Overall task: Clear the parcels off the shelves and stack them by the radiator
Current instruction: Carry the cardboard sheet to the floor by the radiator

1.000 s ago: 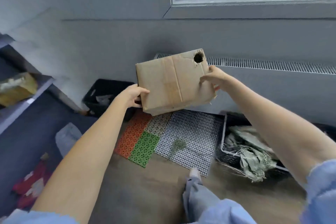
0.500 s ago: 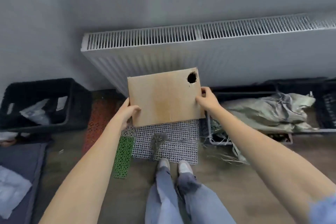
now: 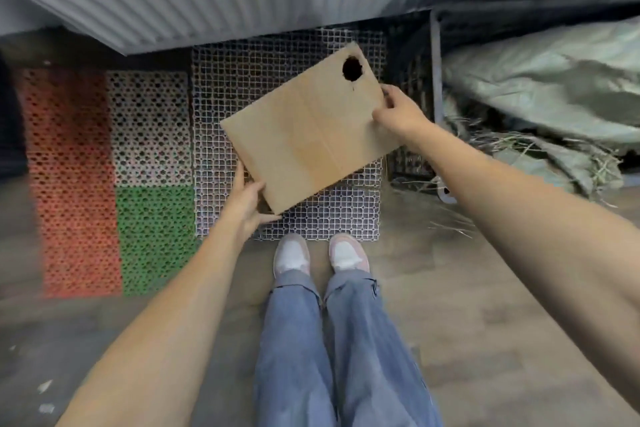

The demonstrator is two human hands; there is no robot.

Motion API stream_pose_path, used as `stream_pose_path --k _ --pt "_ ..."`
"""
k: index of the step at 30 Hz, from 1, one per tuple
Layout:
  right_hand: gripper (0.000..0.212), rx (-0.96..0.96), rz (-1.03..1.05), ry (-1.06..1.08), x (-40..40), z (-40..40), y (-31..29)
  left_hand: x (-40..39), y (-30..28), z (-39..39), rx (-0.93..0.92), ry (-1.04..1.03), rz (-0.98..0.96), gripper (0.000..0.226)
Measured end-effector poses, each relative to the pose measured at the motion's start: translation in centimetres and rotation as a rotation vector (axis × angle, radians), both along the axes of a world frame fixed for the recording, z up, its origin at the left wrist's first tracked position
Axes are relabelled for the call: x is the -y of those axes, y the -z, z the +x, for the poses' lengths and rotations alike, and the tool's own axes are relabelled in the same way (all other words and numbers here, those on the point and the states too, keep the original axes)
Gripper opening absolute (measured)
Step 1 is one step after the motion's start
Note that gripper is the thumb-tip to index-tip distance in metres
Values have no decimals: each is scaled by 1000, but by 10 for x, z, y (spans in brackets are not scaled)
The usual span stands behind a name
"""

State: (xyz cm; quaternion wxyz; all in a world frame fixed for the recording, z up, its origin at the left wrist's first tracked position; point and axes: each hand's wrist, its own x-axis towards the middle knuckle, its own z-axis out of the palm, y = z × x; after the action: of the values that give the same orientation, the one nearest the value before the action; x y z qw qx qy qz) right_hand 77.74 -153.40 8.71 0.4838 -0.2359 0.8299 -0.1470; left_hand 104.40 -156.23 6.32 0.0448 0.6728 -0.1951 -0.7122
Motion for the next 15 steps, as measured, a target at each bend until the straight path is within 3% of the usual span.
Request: stream_pose_path --k 5,8,11,13,15 --pt "54 -159 -22 -287 36 -22 59 -32 71 -29 -28 -154 38 72" --pt "49 -197 10 -332 39 -27 85 -34 93 -54 -51 -59 70 74" --pt "46 -297 50 -127 14 -12 98 -22 96 -75 28 177 62 72" --pt "49 -372 106 152 -10 12 102 2 95 -83 221 188 -70 74" --pt "50 -196 225 410 -25 38 103 36 96 -83 367 196 -213 90"
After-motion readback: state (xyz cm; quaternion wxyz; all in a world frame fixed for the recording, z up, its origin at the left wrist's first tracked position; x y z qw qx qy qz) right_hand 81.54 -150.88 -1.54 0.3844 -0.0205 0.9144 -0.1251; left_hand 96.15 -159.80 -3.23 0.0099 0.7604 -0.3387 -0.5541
